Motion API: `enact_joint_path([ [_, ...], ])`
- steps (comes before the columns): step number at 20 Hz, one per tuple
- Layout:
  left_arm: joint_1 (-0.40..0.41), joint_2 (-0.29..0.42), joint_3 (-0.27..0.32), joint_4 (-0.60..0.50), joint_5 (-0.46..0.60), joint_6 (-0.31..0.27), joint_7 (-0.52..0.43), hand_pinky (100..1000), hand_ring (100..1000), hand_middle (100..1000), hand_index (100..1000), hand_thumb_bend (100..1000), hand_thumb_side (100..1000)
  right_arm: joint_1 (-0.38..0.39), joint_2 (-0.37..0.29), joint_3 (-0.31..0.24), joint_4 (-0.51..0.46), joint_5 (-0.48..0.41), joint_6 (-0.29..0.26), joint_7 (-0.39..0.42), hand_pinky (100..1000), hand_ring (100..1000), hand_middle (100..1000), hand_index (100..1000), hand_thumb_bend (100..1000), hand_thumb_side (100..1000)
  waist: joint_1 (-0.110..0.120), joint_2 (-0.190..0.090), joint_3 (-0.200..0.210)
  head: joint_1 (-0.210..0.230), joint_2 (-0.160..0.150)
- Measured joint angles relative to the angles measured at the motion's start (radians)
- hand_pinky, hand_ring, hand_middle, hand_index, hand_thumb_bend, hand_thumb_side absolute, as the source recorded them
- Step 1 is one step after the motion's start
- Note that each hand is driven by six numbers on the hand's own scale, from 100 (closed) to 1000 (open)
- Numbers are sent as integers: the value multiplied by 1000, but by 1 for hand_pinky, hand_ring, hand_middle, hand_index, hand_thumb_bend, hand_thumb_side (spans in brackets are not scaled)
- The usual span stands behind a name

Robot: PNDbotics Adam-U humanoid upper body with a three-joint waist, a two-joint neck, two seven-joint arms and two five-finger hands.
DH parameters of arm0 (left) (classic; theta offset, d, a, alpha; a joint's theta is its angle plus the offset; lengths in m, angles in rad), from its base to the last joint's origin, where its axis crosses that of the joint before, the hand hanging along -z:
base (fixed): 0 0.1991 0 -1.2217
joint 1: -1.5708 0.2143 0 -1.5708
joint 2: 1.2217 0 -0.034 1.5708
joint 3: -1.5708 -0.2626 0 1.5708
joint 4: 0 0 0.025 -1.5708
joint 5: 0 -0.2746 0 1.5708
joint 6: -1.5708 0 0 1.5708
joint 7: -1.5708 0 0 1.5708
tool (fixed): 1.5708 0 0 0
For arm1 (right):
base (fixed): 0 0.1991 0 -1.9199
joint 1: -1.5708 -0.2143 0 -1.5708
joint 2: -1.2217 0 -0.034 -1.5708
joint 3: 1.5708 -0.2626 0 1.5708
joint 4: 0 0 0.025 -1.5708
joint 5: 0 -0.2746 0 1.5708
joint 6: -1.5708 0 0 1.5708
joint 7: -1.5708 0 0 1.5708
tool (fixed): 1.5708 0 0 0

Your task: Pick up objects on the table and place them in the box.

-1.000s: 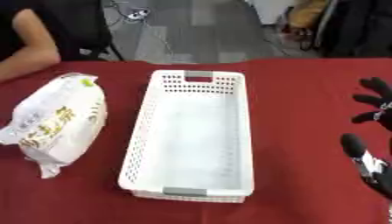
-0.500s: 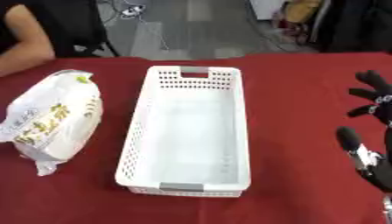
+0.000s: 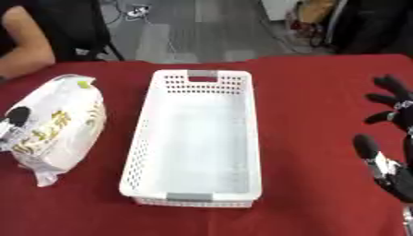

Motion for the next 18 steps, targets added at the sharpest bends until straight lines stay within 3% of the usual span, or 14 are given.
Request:
enact_joint_path([
  [6, -21, 0, -27, 22, -117, 3, -49, 874, 866, 961, 922, 1000, 786, 0, 0, 3, 0, -4, -2, 2, 559, 797, 889, 1000, 640, 900, 0, 0, -3, 0, -3],
  [18, -52, -17, -28, 56, -203, 37, -56, 879, 871, 961, 916, 1000, 782, 0, 0, 3, 0, -5, -2, 2, 559, 797, 889, 1000, 640, 902, 0, 0, -5, 0, -8],
])
